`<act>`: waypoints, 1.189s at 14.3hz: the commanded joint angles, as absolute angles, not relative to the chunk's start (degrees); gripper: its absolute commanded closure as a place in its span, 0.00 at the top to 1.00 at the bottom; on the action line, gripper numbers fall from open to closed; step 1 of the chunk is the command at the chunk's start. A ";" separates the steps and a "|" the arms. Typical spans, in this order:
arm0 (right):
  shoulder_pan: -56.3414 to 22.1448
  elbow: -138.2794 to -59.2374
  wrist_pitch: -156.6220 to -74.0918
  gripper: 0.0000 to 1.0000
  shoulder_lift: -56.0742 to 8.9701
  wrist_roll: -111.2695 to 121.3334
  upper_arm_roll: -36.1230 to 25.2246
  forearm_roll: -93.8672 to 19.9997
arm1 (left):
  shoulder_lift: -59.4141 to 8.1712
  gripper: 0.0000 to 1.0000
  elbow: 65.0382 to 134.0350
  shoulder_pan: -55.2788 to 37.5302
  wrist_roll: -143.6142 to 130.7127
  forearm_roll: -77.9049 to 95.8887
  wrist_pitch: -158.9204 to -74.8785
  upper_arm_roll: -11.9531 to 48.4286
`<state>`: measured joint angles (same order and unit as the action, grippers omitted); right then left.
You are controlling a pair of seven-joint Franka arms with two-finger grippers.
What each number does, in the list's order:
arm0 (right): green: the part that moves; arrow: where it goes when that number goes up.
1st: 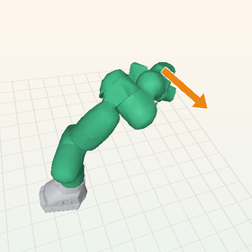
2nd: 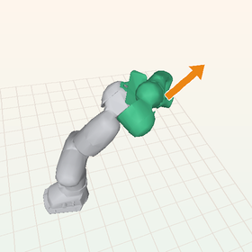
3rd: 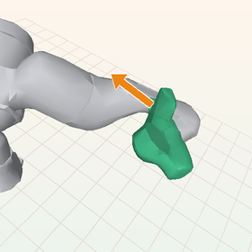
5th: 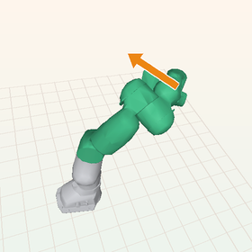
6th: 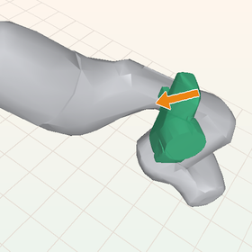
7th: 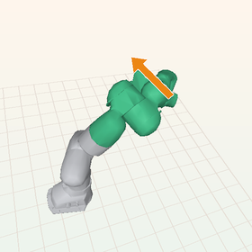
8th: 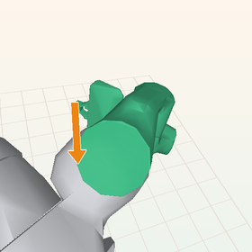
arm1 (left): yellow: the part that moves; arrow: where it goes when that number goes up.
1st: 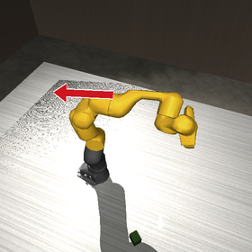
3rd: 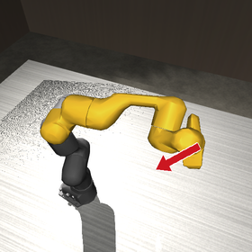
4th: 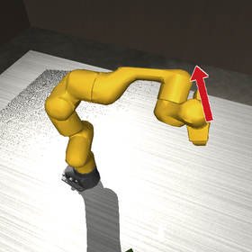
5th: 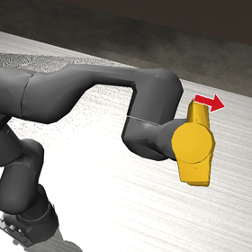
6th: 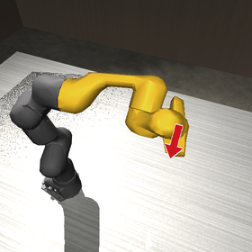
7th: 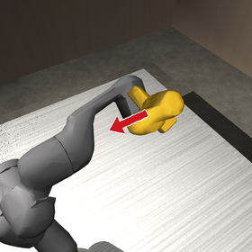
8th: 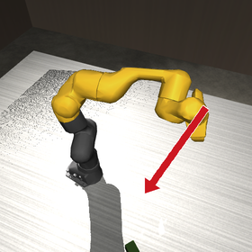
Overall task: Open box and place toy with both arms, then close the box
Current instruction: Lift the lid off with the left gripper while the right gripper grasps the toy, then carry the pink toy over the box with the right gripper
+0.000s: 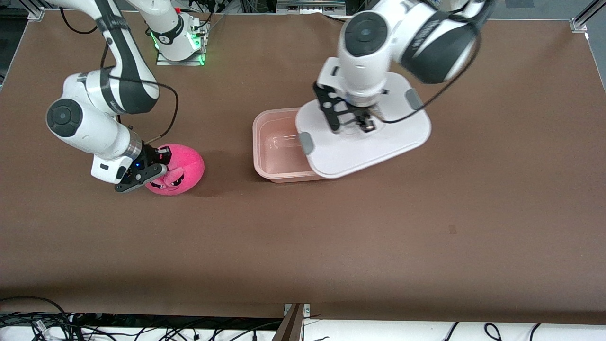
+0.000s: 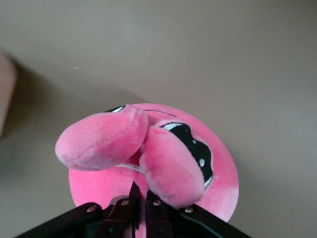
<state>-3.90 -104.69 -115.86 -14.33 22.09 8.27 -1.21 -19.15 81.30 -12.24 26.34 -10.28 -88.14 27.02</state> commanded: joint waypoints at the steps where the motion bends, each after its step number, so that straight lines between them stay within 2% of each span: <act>1: -8.50 -94.16 -104.71 0.00 -14.85 29.15 10.10 0.35 | -15.47 0.00 79.37 -5.65 31.44 -9.05 -83.07 27.60; 6: -21.94 -88.77 -102.57 0.00 -14.85 42.17 10.37 1.14 | -15.38 0.00 74.98 3.50 46.28 -10.11 -78.84 27.07; 9: -32.67 -87.63 -102.57 0.00 -16.95 42.28 10.37 6.05 | -15.56 0.00 75.41 4.39 51.24 -10.54 -77.17 26.98; 13: -37.96 -85.35 -102.75 0.00 -21.26 41.84 10.28 6.77 | -15.64 0.00 75.23 5.10 51.42 -11.16 -76.99 26.89; 17: -39.73 -84.73 -104.14 0.00 -24.95 39.90 10.28 8.00 | -15.65 0.00 75.15 4.83 50.98 -11.25 -76.91 27.16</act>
<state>-38.68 -87.50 -104.33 -22.20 40.48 10.96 6.85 -15.42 76.50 4.65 49.88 -10.35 -78.23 26.49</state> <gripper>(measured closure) 0.934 0.930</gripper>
